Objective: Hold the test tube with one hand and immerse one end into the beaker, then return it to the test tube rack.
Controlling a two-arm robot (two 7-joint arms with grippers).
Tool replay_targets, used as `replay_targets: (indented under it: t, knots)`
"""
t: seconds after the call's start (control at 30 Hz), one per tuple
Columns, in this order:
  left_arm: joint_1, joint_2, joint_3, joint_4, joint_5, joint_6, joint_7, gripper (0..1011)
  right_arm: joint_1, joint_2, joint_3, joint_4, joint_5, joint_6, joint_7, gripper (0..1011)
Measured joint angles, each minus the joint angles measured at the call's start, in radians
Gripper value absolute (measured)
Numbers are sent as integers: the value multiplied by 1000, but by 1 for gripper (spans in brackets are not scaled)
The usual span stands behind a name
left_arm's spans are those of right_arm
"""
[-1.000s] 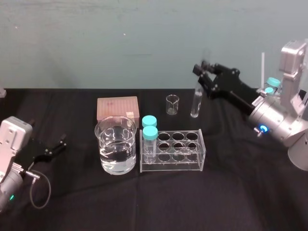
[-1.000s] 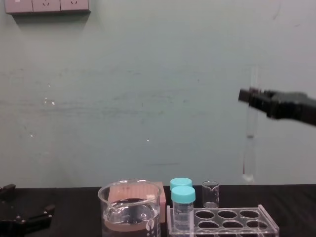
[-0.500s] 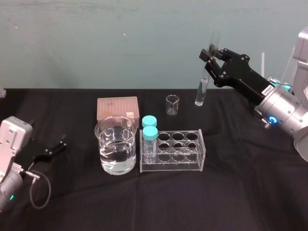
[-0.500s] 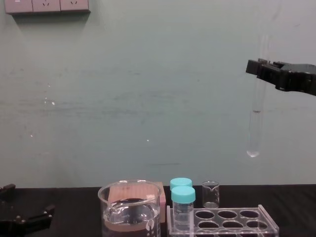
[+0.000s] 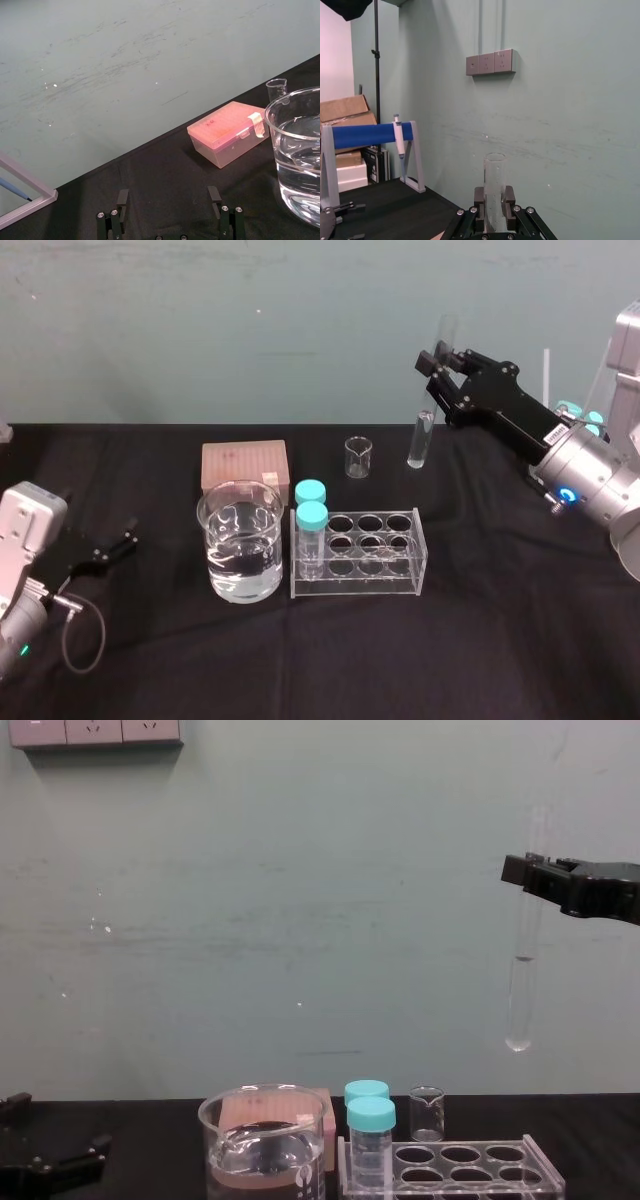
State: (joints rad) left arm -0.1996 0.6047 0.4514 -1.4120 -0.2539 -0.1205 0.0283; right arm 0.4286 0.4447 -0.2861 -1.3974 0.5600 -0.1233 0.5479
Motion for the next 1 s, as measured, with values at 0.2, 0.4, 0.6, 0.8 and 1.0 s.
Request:
replay_targets:
  t: [0.2,0.4,0.6,0.8,1.0]
  knots:
    - [0,0,0,0,0,0,0,1000,5,-1,-3,2,-2,2,-2,226]
    - [0,0,0,0,0,0,0,1000,9,-3,-7,7,-5,4,-2,226]
    - [0,0,0,0,0,0,0,1000,11,-4,-10,10,-6,4,-1,226]
    - [0,0,0,0,0,0,0,1000,12,-3,-11,11,-8,7,-1,226]
    - [0,0,0,0,0,0,0,1000,9,-2,-11,10,-9,9,-3,226]
